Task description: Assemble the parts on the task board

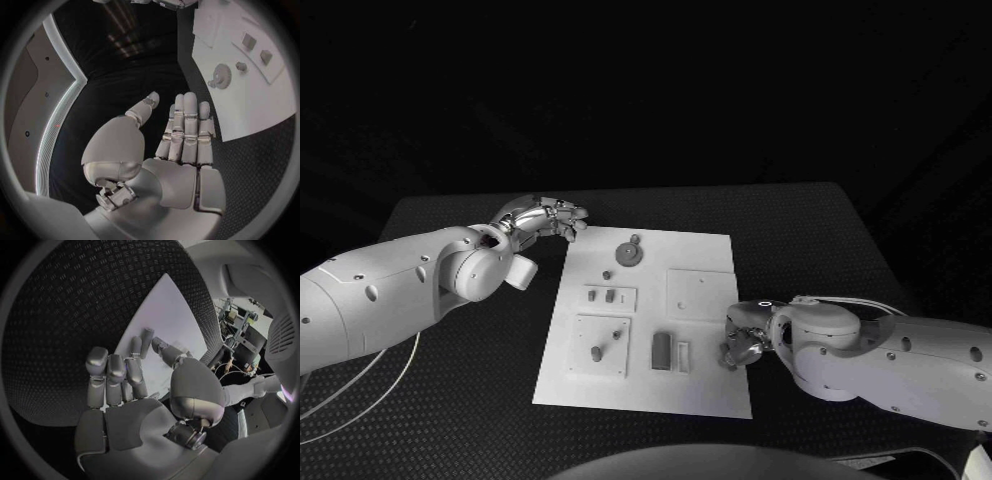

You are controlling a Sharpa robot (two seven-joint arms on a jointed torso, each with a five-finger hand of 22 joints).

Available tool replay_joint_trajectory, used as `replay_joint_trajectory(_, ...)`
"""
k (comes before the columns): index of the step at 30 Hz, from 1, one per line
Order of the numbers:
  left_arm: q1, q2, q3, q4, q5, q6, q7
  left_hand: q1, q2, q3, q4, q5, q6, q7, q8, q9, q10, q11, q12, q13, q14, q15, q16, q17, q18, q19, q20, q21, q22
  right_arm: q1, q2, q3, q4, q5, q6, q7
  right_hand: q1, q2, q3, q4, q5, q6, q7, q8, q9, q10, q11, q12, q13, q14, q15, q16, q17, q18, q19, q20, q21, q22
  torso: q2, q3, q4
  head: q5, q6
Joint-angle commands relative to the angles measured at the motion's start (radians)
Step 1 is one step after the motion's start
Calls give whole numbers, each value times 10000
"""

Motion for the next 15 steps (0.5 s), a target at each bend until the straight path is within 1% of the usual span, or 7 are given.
replay_joint_trajectory(1,5,3,6,32,-18,78,72,-66,-24,-7,38,-12,17,82,-51,17,-71,9,61,-15,-64,18,-64,9,-46,-33,-180,-66,73,-150,63,-94,-118,-613,94,-159,223,77,57,-122,-56,-343,230,-169,-1392,-67,33,-83,3,-37,-63,-59,1,479,8,-67,63,-18,-3,-2,-4,4,7)
replay_joint_trajectory(8,5,-7,6,36,-20,65,71,-64,-22,-7,38,-12,16,82,-52,17,-73,9,61,-16,-65,18,-65,11,-45,-32,-180,-68,76,-154,86,-94,-87,-713,129,-132,654,170,281,-354,-53,-359,240,-178,-1414,-147,43,-177,-53,-82,-53,-143,-32,479,-31,-50,50,-44,-4,-3,-8,5,22)
replay_joint_trajectory(11,5,-6,6,44,-25,72,73,-63,-22,-7,38,-12,15,82,-53,18,-74,9,62,-16,-65,18,-65,12,-45,-32,-180,-69,77,-156,97,-93,-82,-731,198,-120,708,190,303,-400,-50,-367,247,-184,-1423,-179,50,-209,-77,-99,-46,-168,-45,479,-40,-40,51,-48,-2,4,-12,20,24)
replay_joint_trajectory(13,5,-6,6,45,-26,68,76,-62,-22,-6,37,-12,15,82,-53,18,-74,9,62,-16,-65,18,-65,12,-45,-32,-180,-69,77,-156,96,-93,-85,-735,229,-131,761,233,329,-444,-45,-368,251,-189,-1434,-200,55,-233,-91,-114,-39,-192,-58,479,-49,-29,52,-50,-3,7,-10,19,27)
replay_joint_trajectory(15,5,-12,6,49,-26,65,72,-60,-21,-6,37,-11,14,82,-54,18,-75,9,62,-16,-65,18,-65,12,-45,-32,-181,-69,78,-156,92,-93,-91,-735,269,-142,848,342,368,-549,-28,-360,257,-195,-1460,-216,62,-268,-98,-118,-26,-221,-53,479,-71,-5,57,-52,-3,7,-10,19,26)
